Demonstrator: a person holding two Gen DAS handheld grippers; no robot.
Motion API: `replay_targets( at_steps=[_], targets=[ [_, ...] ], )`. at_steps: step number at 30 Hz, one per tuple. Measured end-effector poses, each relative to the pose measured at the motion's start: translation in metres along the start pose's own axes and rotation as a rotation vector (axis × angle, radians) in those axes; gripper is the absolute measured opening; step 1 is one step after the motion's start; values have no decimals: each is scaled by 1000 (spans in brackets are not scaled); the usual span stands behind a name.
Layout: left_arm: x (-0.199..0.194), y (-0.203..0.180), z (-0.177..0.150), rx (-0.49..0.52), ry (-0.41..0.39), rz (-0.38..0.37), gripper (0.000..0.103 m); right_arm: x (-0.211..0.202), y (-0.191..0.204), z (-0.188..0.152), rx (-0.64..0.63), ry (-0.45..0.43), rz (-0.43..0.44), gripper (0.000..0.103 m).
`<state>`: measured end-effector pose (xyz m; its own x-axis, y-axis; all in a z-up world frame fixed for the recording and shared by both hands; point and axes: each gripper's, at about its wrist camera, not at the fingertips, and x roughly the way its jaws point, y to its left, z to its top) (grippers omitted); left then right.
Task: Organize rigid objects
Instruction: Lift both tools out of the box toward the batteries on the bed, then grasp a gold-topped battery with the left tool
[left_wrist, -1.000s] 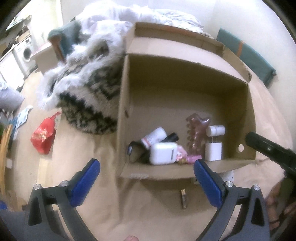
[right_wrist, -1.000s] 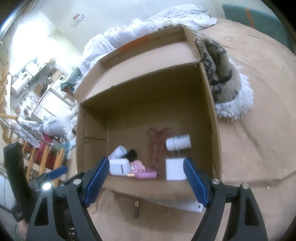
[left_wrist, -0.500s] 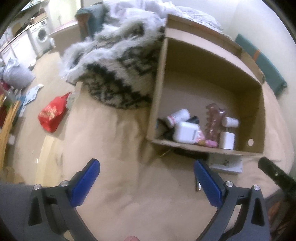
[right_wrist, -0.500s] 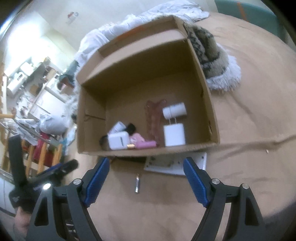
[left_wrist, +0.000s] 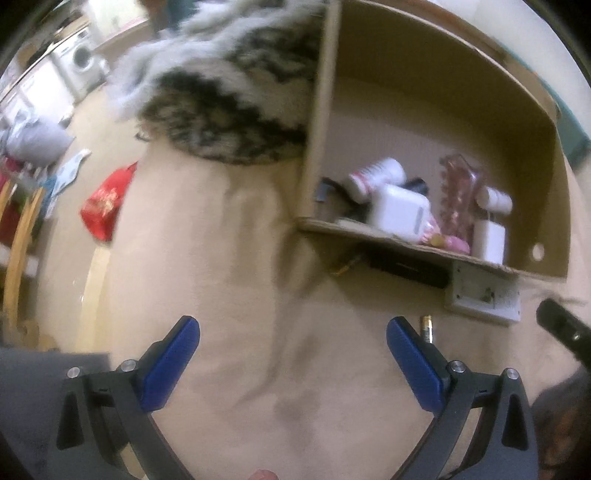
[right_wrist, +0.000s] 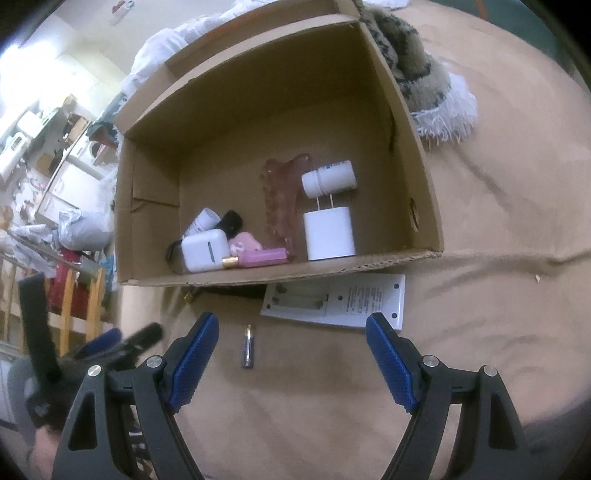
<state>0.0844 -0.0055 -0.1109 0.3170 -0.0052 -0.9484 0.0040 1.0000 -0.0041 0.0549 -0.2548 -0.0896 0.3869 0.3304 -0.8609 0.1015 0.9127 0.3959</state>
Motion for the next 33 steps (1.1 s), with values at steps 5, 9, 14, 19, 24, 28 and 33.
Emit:
replay_targets(
  at_steps=[5, 9, 14, 19, 24, 28, 33],
  targets=[
    [24, -29, 15, 182, 16, 15, 69, 3, -6, 1, 29, 19, 18, 87],
    [50, -41, 28, 260, 75, -42, 66, 6, -6, 2, 35, 33, 28, 87],
    [62, -47, 35, 313, 58, -51, 41, 9, -4, 1, 23, 43, 17, 87],
    [58, -52, 38, 326, 51, -63, 10, 11, -4, 2, 27, 52, 19, 87],
    [50, -44, 33, 272, 88, -129, 9, 11, -2, 2, 21, 54, 27, 87],
    [33, -33, 22, 183, 129, -162, 9, 15, -5, 2, 38, 75, 52, 87],
    [-7, -22, 11, 133, 103, -184, 9, 27, -7, -4, 79, 135, 115, 87]
  ],
)
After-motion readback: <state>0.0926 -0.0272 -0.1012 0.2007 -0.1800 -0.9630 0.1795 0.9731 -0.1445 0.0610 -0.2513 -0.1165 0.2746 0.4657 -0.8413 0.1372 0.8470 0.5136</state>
